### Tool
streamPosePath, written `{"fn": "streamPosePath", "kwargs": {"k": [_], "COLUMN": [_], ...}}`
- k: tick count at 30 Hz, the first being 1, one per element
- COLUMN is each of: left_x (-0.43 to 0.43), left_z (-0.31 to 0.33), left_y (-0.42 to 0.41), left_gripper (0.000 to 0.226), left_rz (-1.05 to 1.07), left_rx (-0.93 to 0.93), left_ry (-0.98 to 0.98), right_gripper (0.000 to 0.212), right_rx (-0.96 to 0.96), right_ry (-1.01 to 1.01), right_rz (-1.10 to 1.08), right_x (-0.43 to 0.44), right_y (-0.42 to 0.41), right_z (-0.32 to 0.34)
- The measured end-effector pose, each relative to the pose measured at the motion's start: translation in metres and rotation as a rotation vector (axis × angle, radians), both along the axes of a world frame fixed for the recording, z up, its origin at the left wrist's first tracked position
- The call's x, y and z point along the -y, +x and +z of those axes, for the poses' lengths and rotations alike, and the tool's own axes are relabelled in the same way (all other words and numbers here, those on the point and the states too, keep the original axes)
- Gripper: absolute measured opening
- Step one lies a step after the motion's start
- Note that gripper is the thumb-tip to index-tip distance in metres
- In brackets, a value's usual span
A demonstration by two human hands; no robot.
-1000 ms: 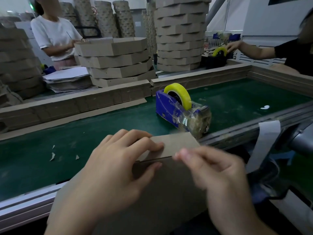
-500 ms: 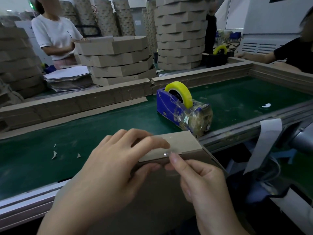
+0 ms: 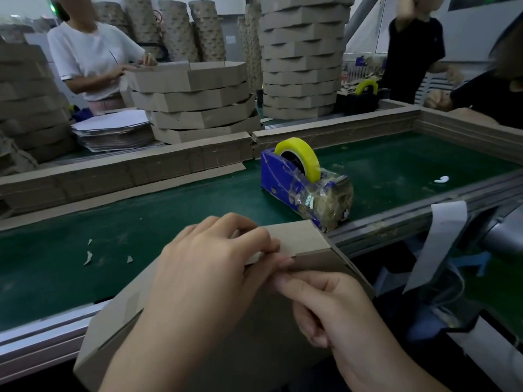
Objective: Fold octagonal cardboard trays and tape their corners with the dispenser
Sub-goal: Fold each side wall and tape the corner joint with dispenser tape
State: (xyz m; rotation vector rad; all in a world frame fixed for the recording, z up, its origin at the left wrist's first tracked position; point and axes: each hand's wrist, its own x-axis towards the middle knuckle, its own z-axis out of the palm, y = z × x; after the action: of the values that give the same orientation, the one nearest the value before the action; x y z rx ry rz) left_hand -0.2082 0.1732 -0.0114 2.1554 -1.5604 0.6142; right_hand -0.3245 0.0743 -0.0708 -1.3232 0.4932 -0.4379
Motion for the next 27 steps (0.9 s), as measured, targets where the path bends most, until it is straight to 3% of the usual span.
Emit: {"fn": "streamPosePath", "kwargs": {"k": [2,4,8,10,12,14,16,19,24,27], "left_x": [0.0,-0.001,-0.002,-0.003,-0.003,-0.004,-0.005,-0.005,-0.005,-0.003], "left_z": [0.0,-0.001,-0.006,-0.007,-0.006,-0.006,-0.006,-0.006,-0.007,-0.006], "left_y": [0.004,0.006,0.007,0.007,0.006,0.006,0.006,0.007,0.012,0.011], "left_gripper": [0.033,0.033,0.028,0.033,0.036,0.037,0.038,0.037,0.038,0.037], "left_rz": [-0.011,-0.009,0.018,0.033,0.039,0.039,0.037,0.049,0.067,0.059], "left_rx": [0.026,0.026,0.111,0.117,0.114,0.116,0.112,0.101,0.088,0.085], "left_ry": [-0.011,-0.007,0.052,0.074,0.094,0.098,0.098,0.107,0.105,0.103], "right_gripper": [0.053,0.047,0.041,0.036,0.023,0.02,0.024,0.028,0.026,0.023], "right_rx": [-0.109,-0.113,0.209,0.283,0.158,-0.121,-0.373,-0.504,-0.187,-0.069], "right_ry": [-0.03,-0.063,-0.373,-0.561,-0.741,-0.819,-0.756,-0.593,-0.108,-0.014], "right_rz": [0.038,0.014,-0.371,-0.524,-0.61,-0.575,-0.405,-0.234,-0.261,-0.323], "right_x": [0.004,0.006,0.037,0.068,0.109,0.152,0.184,0.199,0.206,0.203], "right_y": [-0.003,-0.005,-0.01,-0.007,0.006,0.025,0.043,0.056,0.053,0.051], "right_z": [-0.003,-0.004,0.013,0.028,0.036,0.041,0.042,0.038,0.043,0.038]}}
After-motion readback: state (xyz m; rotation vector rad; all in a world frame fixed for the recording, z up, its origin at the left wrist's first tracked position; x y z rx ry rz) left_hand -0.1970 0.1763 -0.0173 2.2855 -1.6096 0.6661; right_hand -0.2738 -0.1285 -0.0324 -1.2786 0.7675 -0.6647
